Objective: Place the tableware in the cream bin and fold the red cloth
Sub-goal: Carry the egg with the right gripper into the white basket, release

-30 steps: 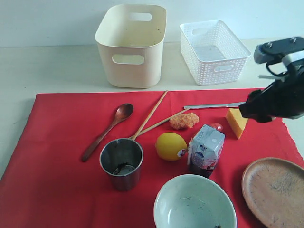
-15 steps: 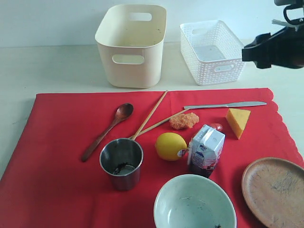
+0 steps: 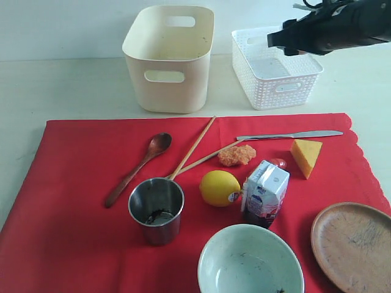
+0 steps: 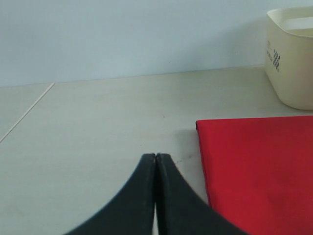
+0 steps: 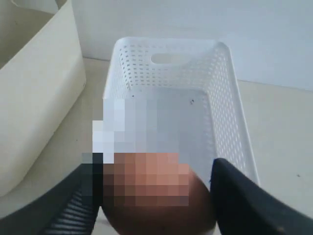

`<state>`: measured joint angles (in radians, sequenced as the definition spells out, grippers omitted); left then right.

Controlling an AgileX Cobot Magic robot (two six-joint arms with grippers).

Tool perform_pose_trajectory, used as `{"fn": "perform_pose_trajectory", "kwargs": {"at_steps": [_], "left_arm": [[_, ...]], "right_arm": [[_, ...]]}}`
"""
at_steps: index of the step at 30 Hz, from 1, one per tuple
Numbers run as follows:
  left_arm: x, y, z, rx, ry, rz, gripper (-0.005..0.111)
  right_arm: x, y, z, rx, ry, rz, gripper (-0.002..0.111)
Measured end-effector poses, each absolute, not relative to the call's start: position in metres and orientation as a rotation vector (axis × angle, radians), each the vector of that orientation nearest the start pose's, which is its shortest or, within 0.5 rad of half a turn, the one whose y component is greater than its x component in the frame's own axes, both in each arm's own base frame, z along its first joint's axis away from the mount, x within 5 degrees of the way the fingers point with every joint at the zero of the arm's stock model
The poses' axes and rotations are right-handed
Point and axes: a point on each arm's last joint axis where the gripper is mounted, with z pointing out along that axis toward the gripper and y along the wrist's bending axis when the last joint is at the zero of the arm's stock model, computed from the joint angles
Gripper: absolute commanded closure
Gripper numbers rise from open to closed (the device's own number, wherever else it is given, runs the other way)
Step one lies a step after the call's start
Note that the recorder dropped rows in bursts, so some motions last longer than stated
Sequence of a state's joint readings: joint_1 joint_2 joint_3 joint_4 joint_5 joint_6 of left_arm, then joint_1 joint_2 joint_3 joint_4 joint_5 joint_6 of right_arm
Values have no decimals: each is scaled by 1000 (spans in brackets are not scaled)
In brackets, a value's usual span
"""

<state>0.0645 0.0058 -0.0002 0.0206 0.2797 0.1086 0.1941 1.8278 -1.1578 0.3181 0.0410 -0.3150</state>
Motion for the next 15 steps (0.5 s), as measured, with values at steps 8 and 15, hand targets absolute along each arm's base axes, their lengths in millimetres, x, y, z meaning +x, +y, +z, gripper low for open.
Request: {"fn": "perform_pose_trajectory", "kwargs": {"at_steps": [8, 15], "left_arm": [[55, 4, 188, 52, 1770, 145, 105], [55, 4, 188, 52, 1770, 145, 105]], "right_arm": [[460, 91, 167, -216, 2206, 124, 96], [467, 93, 138, -223, 2261, 122, 38]]}}
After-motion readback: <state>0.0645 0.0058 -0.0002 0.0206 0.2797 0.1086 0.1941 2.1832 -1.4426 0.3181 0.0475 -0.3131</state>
